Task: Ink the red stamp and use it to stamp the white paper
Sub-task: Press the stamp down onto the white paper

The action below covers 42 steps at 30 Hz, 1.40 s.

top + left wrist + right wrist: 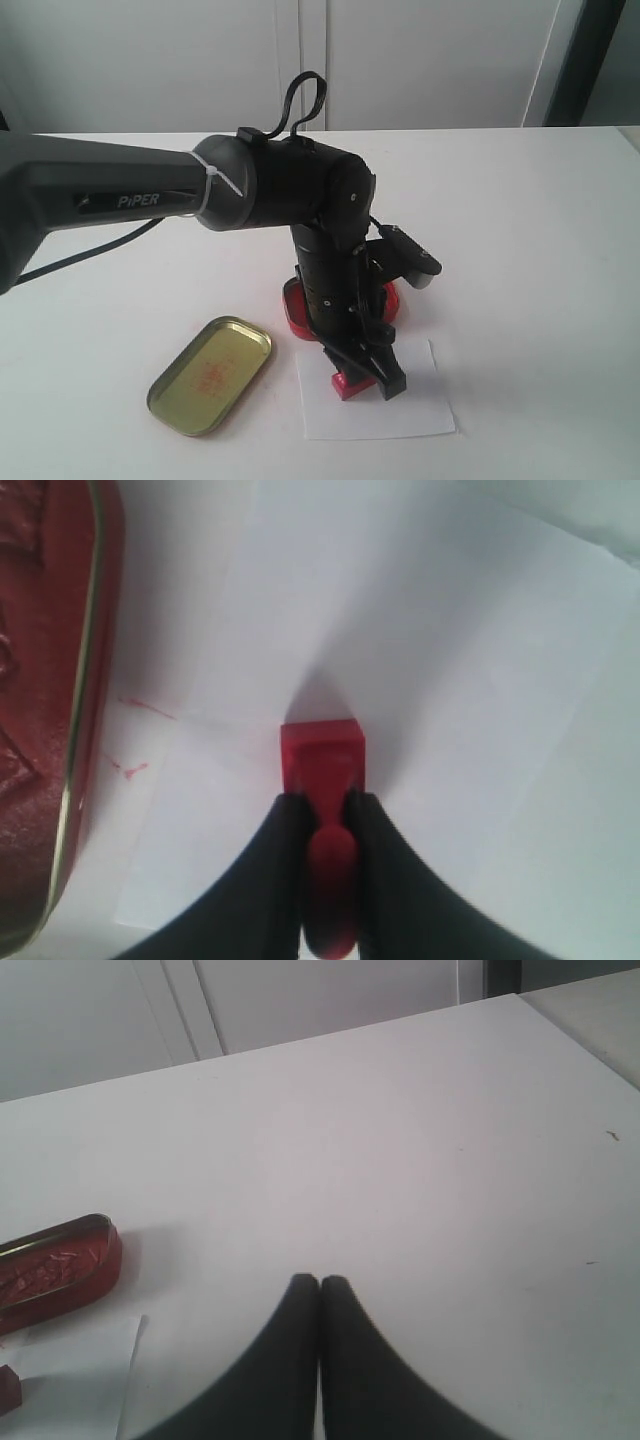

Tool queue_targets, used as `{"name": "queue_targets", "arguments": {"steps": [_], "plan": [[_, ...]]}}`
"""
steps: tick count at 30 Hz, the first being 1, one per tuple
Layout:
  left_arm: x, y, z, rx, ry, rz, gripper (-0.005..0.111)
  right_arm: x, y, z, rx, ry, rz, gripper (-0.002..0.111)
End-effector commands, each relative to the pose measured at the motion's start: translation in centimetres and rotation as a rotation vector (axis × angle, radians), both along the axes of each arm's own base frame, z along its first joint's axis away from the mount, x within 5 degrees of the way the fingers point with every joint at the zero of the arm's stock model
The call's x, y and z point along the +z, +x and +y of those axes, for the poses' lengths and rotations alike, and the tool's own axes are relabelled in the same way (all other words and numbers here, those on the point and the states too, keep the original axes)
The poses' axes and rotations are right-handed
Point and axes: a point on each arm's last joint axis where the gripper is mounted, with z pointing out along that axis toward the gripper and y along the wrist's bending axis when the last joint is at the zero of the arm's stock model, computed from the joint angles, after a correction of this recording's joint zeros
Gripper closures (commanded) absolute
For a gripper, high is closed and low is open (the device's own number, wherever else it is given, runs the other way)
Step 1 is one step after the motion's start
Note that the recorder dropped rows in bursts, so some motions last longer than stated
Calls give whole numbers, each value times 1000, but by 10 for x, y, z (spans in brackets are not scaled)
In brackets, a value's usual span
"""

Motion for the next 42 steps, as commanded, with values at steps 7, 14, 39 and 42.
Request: {"name": "queue_targets", "arguments": {"steps": [7,14,39,42], "plan": [[-47,-14,2,-22,102,114,107,0,0,0,-4,-6,-16,108],[-43,-12,1,-28,99,101,107,0,0,0,-4,-6,-16,108],[15,-4,-7,-56,36,30,107,0,0,0,-4,-6,-16,108],[21,-4,-7,-56,24,18,107,0,0,0,-4,-6,-16,108]]}}
